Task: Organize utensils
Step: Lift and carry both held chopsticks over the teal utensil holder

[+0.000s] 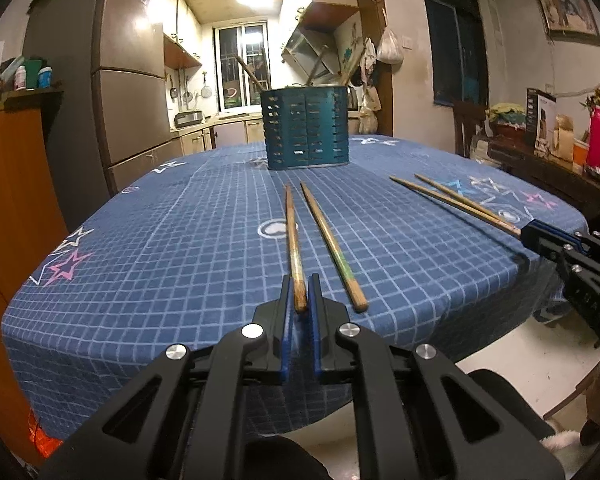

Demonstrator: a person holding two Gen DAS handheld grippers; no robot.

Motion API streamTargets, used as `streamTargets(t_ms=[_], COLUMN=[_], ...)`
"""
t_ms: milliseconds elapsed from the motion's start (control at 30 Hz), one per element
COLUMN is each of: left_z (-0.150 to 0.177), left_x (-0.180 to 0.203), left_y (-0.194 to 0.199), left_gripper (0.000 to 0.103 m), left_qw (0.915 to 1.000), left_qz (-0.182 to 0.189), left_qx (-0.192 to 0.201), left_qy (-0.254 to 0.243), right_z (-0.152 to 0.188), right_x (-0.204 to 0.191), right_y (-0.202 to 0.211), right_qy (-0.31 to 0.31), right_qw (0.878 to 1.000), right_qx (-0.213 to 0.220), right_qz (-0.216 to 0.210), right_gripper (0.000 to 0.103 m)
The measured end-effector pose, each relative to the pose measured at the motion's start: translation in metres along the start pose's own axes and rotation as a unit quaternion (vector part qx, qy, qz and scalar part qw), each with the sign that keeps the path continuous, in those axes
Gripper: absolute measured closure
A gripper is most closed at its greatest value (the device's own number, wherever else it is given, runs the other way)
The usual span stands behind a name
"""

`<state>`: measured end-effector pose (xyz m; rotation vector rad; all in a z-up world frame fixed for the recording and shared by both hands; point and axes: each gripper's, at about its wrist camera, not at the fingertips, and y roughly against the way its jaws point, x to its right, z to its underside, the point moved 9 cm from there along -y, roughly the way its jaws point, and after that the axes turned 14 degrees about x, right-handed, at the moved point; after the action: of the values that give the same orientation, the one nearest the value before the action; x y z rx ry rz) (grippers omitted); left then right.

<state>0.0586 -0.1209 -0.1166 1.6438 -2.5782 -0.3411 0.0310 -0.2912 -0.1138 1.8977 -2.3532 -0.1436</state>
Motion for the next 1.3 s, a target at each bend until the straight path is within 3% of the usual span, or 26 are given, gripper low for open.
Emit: streamTargets(t_ms=[267,567,867,1100,1300], left_z=[-0.022,-0.079,-0.151,-0.185,-0.202], left_x=[-0.012,-0.038,-0.043,-0.054,-0.061], left_y=[0.012,0.016,0.012,-0.005,-0.027], left_gripper=[0.098,0.098,0.098,0.098,0.098], left_qw=[0.9997,0.9986,0.9989,0.9985,0.9983], left_qz=[-0.013,-0.040,-0.022,-0.016,-0.013], left_qx=[0.018,0.030,0.038,0.039,0.017], left_qy=[0.008,0.017,0.016,0.035,0.054], right_z=[-0.026,-0.076,-0.140,-0.190,-0.213], right_x=[-0.001,0.001,0.007,0.005,0.006], right_y=[0.014,0.020,0.015,0.004,-0.024], right_qy=[0.012,0.016,0.023,0.035,0.016], right_qw=[0.999,0.998,0.995,0.991,0.990], right_qx=[0.026,0.034,0.038,0.066,0.055], right_qz=[-0.014,-0.053,-0.092,-0.115,-0.131], right_gripper=[0.095,0.095,0.095,0.095,0.095])
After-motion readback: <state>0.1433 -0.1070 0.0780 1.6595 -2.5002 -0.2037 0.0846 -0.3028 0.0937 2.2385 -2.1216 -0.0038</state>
